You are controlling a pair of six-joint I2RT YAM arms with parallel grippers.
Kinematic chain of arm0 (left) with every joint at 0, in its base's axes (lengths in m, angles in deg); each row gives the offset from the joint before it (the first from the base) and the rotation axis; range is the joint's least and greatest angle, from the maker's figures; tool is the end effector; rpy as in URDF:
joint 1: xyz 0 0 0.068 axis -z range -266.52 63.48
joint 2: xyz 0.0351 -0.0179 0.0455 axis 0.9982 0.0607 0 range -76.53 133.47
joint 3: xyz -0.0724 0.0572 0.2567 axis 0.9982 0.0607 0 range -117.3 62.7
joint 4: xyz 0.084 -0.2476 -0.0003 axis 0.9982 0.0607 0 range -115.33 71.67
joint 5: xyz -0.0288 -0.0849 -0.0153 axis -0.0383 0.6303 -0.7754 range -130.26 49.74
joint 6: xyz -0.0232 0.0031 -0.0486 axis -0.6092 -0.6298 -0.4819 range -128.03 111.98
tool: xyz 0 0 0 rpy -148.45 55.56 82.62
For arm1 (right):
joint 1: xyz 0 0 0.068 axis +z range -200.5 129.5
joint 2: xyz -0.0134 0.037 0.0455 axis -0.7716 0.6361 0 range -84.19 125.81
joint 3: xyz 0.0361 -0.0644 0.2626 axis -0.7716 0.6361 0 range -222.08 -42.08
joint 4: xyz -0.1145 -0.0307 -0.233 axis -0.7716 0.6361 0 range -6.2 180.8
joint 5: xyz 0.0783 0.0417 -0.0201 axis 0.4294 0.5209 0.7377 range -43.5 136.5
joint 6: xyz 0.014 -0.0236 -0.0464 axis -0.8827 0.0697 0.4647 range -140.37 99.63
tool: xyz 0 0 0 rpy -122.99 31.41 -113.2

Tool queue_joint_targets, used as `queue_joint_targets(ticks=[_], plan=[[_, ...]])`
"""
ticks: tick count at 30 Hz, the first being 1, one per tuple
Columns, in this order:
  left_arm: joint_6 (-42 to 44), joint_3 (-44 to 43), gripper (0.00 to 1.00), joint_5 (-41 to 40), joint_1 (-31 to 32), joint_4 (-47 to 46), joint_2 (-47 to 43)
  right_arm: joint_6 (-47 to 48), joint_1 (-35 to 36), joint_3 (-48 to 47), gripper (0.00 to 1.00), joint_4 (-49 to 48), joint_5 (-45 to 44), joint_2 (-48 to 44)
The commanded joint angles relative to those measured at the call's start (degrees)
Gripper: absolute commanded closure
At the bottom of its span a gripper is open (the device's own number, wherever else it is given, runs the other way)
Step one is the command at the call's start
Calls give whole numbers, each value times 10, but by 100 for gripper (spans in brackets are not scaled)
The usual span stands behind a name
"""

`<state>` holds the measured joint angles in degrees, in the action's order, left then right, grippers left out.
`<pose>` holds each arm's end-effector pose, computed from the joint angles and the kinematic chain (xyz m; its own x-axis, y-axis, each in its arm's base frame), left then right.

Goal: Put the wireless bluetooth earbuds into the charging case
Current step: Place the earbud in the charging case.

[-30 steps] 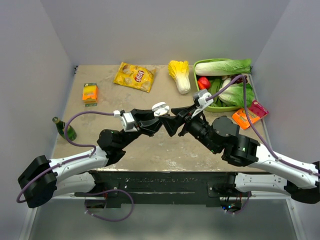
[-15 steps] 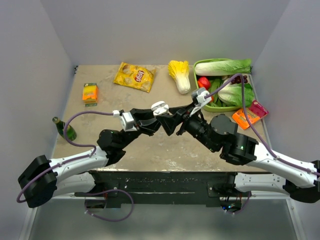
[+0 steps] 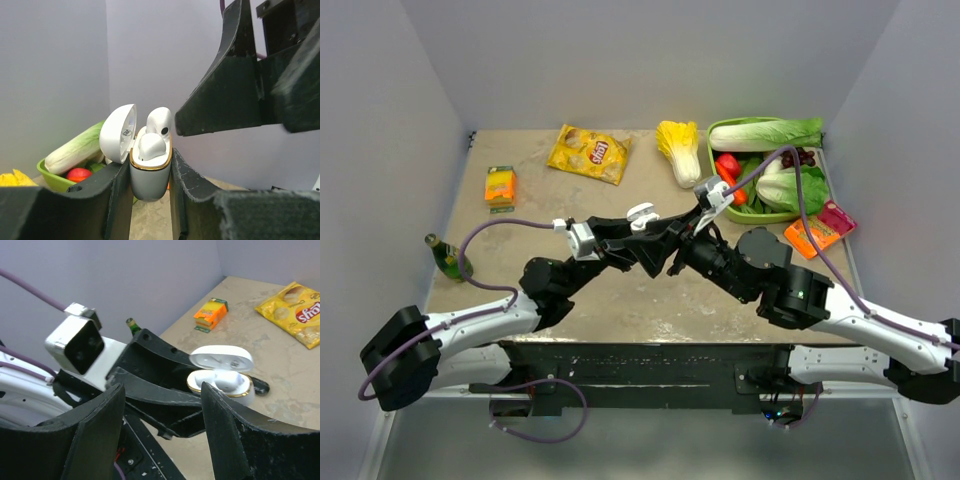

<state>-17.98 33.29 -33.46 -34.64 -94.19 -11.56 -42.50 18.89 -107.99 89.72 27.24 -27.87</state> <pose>0.1412 -0.1866 0.3191 0.1881 -0.5179 -0.8345 0.8882 0.4523 -0.0805 0.0858 0.1948 0.4400 -0.2683 0.2969 -0.9164 -0.7196 0.5707 0.3956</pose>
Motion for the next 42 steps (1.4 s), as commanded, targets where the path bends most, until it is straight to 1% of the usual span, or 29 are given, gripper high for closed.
queue_joint_targets(ticks=[1, 4, 7, 9, 11, 22, 36, 38, 42], plan=[[-8, -15, 100, 0, 2, -16, 5, -18, 2, -29, 35, -29, 28, -6], [-8, -16, 100, -1, 2, -16, 6, -18, 2, -28, 35, -27, 25, -11], [-8, -12, 100, 0, 2, -15, 2, -8, 3, -26, 35, -21, -9, -31], [-7, -9, 100, 2, 3, -14, -2, 2, 1, -31, 35, -5, -47, -37], [-7, -8, 100, 3, 3, -14, -4, 7, 3, -40, 35, 16, -61, -33], [-9, -2, 100, 10, 3, -17, -9, 0, 2, -26, 35, 17, -67, -15], [-11, 2, 100, 11, 3, -22, -12, -13, 3, -23, 35, 13, -48, 9], [-11, 3, 100, 10, 3, -22, -13, -12, 2, -21, 35, 6, -46, 6], [-9, 14, 100, 6, 3, -15, -17, 7, 1, -2, 35, -32, -60, -40]])
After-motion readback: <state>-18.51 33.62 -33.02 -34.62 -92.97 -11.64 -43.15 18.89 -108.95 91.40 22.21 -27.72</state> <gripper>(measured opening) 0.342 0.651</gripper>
